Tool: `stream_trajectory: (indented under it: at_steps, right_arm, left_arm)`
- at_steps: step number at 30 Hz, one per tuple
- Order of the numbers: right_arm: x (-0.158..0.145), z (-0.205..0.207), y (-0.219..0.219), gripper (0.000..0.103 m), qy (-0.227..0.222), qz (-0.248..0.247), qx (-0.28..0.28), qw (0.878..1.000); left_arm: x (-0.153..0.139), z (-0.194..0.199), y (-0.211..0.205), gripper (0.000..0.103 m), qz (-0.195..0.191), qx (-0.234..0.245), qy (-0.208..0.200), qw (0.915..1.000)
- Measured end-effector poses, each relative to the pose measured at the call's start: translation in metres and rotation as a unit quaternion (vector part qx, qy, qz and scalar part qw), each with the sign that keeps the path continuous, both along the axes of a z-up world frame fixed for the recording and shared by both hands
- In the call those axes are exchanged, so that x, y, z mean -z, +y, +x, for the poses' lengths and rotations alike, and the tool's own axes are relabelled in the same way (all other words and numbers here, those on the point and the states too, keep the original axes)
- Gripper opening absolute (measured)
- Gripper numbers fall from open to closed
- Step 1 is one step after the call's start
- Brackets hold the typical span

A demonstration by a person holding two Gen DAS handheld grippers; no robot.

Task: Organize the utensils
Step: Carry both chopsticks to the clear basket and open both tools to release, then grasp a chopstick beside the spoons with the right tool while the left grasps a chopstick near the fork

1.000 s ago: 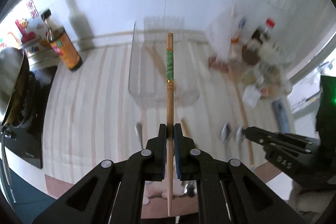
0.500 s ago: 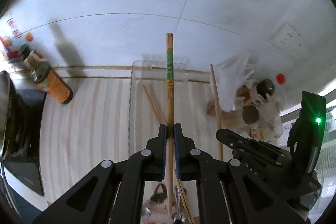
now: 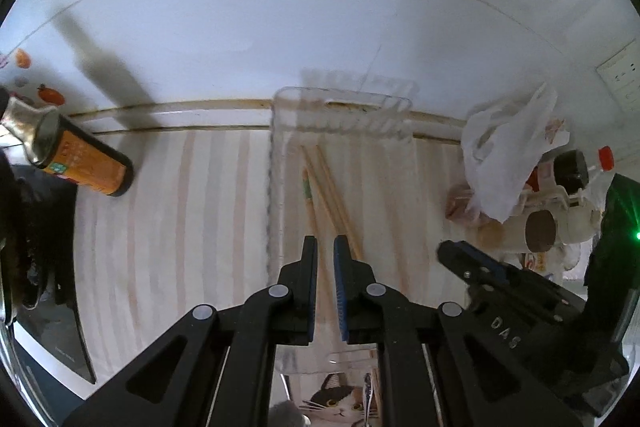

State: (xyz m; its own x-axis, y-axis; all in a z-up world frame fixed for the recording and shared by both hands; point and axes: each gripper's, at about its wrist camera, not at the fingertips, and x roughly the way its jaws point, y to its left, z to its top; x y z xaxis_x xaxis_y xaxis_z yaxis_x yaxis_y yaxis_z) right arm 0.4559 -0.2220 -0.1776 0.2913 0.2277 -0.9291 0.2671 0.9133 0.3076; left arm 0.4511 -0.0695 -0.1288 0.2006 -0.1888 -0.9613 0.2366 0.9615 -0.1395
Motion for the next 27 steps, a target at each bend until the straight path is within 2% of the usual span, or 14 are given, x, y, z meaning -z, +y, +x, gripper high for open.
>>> stream_trajectory:
  at_steps: [2,3,4,6,8,9,10,11,15,19,22,23,25,27]
  right_arm:
    - [-0.002,-0.003,-0.003,0.017,-0.004,-0.007,0.001,1.000]
    - [-0.004,-0.006,-0.005,0.017,-0.007,-0.008,0.001,1.000]
    - [-0.006,-0.010,-0.006,0.018,-0.011,-0.011,-0.001,1.000]
    - [-0.014,-0.021,-0.008,0.024,-0.020,-0.026,-0.003,0.999]
    - [-0.021,-0.037,-0.011,0.033,-0.030,-0.042,-0.002,0.999]
    - [-0.024,-0.045,-0.012,0.038,-0.033,-0.047,-0.001,0.998]
    - [-0.027,-0.053,-0.014,0.041,-0.037,-0.050,0.000,0.998]
    - [-0.029,-0.063,-0.015,0.043,-0.043,-0.053,0.001,0.998]
    - [-0.026,-0.103,-0.021,0.060,-0.058,-0.063,0.006,0.996]
    - [0.001,-0.139,-0.015,0.060,-0.030,-0.066,-0.010,0.997]
    - [0.037,-0.166,-0.008,0.060,0.017,-0.056,-0.028,0.998]
    - [0.049,-0.173,-0.006,0.059,0.032,-0.052,-0.032,0.998]
    - [0.071,-0.185,-0.002,0.045,0.058,-0.039,-0.038,0.997]
    - [0.092,-0.194,0.005,0.036,0.082,-0.029,-0.049,0.995]
  left_arm:
    - [-0.006,-0.006,0.008,0.020,0.006,-0.012,-0.015,0.9998]
    - [-0.009,-0.011,0.013,0.033,0.009,-0.019,-0.027,0.9994]
    - [-0.012,-0.016,0.017,0.052,0.015,-0.024,-0.038,0.9989]
    - [-0.018,-0.031,0.030,0.072,0.027,-0.041,-0.069,0.9964]
    - [-0.020,-0.044,0.043,0.080,0.031,-0.057,-0.089,0.9939]
    - [-0.019,-0.051,0.048,0.087,0.034,-0.062,-0.097,0.9928]
    - [-0.018,-0.056,0.052,0.099,0.037,-0.065,-0.104,0.9918]
    - [-0.016,-0.065,0.057,0.103,0.039,-0.069,-0.113,0.9904]
    - [0.004,-0.091,0.068,0.103,0.073,-0.074,-0.116,0.9877]
    - [0.038,-0.118,0.072,0.103,0.094,-0.081,-0.085,0.9886]
    - [0.066,-0.141,0.070,0.103,0.104,-0.078,-0.050,0.9902]
    - [0.075,-0.147,0.068,0.103,0.107,-0.074,-0.041,0.9907]
    - [0.089,-0.158,0.066,0.103,0.115,-0.072,-0.025,0.9904]
    - [0.099,-0.167,0.062,0.103,0.119,-0.068,-0.015,0.9904]
